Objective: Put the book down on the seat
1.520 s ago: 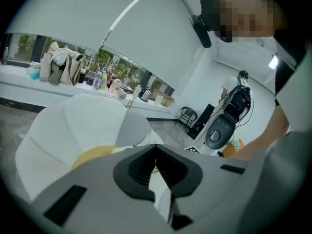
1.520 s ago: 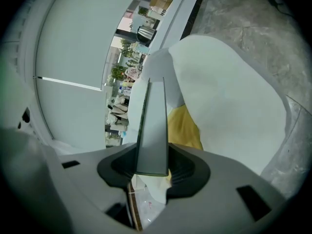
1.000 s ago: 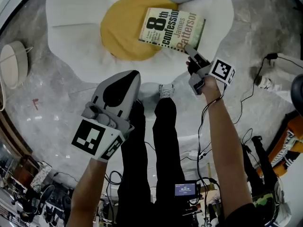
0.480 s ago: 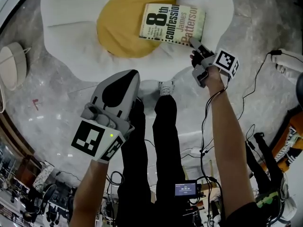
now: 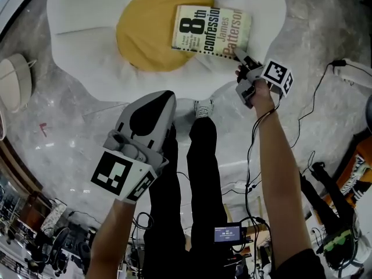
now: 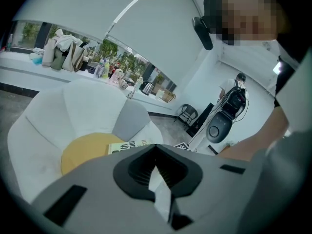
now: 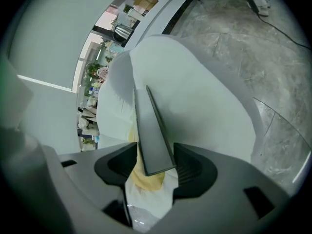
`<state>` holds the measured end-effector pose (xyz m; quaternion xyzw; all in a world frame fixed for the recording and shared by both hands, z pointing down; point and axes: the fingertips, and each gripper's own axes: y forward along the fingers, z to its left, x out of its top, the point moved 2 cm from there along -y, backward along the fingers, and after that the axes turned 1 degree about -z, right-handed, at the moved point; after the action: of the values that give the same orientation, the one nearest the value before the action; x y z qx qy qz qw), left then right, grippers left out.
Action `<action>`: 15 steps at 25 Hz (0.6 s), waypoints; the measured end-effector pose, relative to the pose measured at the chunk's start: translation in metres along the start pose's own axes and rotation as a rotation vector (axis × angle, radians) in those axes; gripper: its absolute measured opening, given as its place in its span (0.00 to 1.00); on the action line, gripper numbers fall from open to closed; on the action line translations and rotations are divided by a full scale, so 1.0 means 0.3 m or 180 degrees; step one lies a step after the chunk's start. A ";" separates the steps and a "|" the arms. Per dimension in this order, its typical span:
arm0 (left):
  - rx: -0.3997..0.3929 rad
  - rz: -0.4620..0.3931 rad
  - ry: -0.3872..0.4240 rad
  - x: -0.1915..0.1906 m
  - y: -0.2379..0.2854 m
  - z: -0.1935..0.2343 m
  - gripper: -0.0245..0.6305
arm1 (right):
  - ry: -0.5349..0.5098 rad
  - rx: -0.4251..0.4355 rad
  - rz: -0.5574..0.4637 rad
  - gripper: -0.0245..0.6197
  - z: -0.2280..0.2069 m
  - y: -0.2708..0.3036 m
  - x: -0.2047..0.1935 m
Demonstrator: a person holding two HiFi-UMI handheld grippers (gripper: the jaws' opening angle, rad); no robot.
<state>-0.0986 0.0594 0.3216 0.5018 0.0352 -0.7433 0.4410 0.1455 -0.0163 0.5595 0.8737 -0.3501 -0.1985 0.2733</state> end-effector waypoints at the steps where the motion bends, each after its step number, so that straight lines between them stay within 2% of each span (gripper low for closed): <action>1: -0.0008 0.0009 -0.0003 0.002 0.003 -0.001 0.05 | 0.0003 -0.0043 -0.0005 0.40 -0.009 -0.003 0.002; 15: -0.0073 0.0083 0.0000 -0.023 0.003 -0.041 0.05 | 0.0200 -0.0204 -0.0054 0.41 -0.088 -0.086 -0.012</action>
<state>-0.0886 0.0692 0.3212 0.4972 0.0371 -0.7370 0.4564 0.1704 0.0109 0.5645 0.8733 -0.3273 -0.1844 0.3103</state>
